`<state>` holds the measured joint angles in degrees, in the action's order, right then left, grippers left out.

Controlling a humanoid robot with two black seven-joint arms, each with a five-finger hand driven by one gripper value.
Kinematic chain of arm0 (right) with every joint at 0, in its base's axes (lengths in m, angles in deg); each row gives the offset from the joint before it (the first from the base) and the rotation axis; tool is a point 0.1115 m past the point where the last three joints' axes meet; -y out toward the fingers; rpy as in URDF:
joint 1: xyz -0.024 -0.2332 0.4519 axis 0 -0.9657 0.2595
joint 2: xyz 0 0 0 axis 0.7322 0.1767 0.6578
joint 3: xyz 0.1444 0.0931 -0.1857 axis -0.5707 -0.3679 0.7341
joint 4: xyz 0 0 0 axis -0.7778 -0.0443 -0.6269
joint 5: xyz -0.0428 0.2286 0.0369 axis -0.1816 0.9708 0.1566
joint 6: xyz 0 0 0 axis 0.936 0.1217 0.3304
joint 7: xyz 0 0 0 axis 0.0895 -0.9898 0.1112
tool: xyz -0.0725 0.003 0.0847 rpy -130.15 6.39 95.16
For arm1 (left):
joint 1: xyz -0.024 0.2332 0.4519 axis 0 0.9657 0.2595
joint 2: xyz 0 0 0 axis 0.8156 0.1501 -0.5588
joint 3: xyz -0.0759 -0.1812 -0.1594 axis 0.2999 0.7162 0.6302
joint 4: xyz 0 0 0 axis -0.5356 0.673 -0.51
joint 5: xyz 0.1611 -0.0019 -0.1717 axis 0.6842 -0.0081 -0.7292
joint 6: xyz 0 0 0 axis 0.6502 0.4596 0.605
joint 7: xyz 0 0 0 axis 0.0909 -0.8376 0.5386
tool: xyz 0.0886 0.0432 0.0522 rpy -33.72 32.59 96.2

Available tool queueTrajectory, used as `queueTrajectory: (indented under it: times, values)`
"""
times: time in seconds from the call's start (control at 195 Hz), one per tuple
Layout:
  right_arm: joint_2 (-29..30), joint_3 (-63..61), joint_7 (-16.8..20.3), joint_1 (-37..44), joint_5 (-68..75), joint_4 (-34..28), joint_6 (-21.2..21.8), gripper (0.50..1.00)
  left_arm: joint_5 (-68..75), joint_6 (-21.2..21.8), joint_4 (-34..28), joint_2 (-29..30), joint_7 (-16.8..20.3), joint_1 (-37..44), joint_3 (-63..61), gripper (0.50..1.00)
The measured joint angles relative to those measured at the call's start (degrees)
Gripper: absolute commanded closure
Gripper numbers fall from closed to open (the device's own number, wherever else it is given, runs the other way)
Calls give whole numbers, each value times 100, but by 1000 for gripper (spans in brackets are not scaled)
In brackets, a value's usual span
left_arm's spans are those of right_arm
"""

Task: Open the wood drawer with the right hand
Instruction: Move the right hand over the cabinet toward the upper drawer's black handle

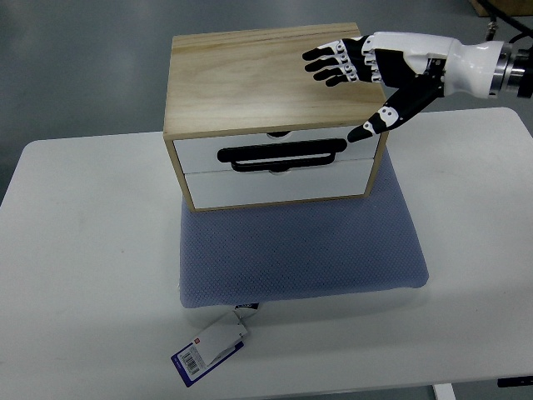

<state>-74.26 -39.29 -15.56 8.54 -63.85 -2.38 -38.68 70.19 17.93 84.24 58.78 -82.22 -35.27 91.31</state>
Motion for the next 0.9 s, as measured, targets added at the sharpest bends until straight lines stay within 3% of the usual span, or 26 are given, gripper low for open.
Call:
queueTrajectory:
  times: [0.901]
  values:
    - [678,672,144,48,-1093,25,0,550,0,0,0,0,0,1,0,500]
